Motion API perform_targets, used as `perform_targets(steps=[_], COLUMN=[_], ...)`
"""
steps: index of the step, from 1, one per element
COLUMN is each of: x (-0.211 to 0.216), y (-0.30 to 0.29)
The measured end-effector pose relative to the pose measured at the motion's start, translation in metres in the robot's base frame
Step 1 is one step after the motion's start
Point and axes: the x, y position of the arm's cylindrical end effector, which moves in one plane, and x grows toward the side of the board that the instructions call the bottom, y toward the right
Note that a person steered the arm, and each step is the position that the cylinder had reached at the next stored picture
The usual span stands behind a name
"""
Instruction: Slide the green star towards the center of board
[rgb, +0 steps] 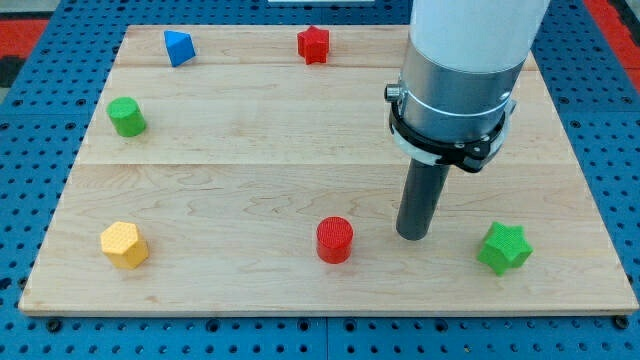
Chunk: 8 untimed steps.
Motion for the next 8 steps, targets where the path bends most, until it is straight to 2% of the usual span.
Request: perform_targets(steps=[1,2,3,4,5,6,7,8], x=[-0.005,-0.042,-0.029,-0.006,0.047,0.045,0.039,0.008], y=[0.000,0.040,0.123,0.178,0.182,0.108,0.077,0.053])
